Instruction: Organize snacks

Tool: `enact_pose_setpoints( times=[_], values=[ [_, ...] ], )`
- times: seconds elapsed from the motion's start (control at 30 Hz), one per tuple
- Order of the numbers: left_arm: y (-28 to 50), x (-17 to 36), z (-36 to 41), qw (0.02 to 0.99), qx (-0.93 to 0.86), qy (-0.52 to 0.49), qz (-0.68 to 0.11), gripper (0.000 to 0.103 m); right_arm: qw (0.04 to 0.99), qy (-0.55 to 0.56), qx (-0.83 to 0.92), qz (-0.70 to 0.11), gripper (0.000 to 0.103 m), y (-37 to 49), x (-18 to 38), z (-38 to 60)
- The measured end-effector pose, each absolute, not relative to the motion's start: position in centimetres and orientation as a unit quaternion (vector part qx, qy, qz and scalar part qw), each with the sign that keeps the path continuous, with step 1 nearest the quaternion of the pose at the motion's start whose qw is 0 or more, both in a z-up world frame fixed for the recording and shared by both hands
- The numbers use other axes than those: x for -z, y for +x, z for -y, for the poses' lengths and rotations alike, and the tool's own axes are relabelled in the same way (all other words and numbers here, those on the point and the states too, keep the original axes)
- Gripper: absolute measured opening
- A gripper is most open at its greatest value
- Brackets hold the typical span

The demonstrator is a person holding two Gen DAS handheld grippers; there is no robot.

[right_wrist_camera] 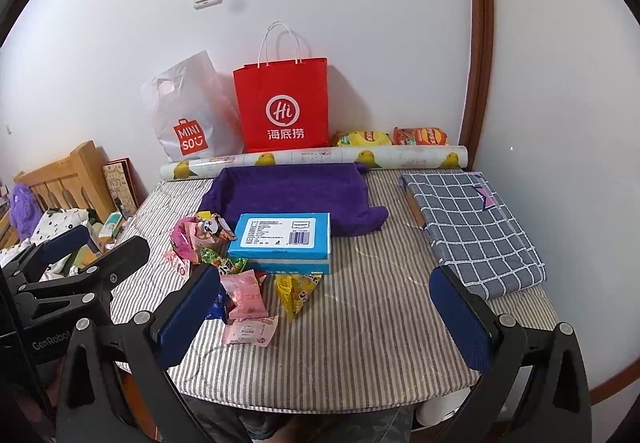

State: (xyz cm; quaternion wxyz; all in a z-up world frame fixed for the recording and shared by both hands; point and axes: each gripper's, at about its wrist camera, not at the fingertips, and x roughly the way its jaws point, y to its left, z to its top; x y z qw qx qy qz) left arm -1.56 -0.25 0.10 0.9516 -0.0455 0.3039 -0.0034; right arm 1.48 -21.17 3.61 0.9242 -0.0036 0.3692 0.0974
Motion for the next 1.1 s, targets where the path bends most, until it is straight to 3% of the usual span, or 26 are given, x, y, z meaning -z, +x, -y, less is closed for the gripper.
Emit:
enact_pose_setpoints(
  times=[1.1],
  values=[
    [-0.6, 0.5, -0.7, 0.953, -0.01, -0.031, -0.301, 0.103, 0.925, -0.005, -0.091, -0.369, 0.103, 2.2, -2.7, 21.2]
  ],
)
